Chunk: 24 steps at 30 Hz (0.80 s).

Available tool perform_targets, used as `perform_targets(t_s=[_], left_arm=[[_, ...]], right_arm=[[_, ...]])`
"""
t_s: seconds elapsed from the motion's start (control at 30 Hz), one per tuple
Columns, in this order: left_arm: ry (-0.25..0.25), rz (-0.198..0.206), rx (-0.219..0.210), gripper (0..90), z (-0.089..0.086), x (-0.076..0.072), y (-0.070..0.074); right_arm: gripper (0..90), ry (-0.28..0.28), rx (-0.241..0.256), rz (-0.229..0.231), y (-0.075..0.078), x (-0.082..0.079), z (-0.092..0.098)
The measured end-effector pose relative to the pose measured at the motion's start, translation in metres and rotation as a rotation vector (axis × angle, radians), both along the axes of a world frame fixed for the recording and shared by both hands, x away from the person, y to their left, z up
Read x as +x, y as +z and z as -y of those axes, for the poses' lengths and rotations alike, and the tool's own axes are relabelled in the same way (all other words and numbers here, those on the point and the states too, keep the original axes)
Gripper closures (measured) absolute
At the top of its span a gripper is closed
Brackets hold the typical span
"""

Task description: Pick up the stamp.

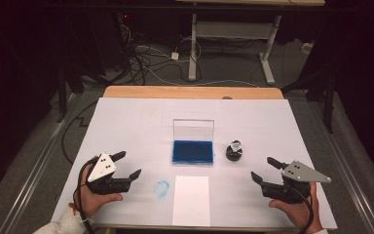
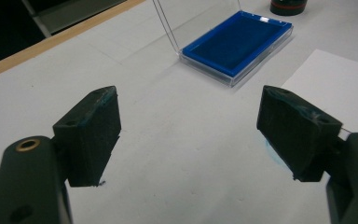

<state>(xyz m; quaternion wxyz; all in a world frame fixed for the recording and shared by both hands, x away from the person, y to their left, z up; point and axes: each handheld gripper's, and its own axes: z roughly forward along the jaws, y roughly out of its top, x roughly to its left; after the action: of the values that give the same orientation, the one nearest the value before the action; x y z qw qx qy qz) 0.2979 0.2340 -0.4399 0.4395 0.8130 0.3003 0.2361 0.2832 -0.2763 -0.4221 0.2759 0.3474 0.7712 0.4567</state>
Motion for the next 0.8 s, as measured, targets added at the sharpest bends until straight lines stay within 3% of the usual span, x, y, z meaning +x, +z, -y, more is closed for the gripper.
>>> perform_targets(t_s=[0.23,0.5,0.8], left_arm=[[0.009,0.005,0.018,21.1,-0.001,-0.004,0.000],[0.011,-0.020,0.037,21.1,0.000,-0.003,-0.003],[0.009,-0.031,0.045,21.1,0.001,-0.002,-0.005]], right_arm=[[24.5,-0.008,-0.012,0.028,0.006,-0.003,0.000],[25.0,-0.009,-0.042,-0.028,0.013,0.009,0.003],[25.3,-0.006,-0.067,-0.055,0.018,0.022,0.003]])
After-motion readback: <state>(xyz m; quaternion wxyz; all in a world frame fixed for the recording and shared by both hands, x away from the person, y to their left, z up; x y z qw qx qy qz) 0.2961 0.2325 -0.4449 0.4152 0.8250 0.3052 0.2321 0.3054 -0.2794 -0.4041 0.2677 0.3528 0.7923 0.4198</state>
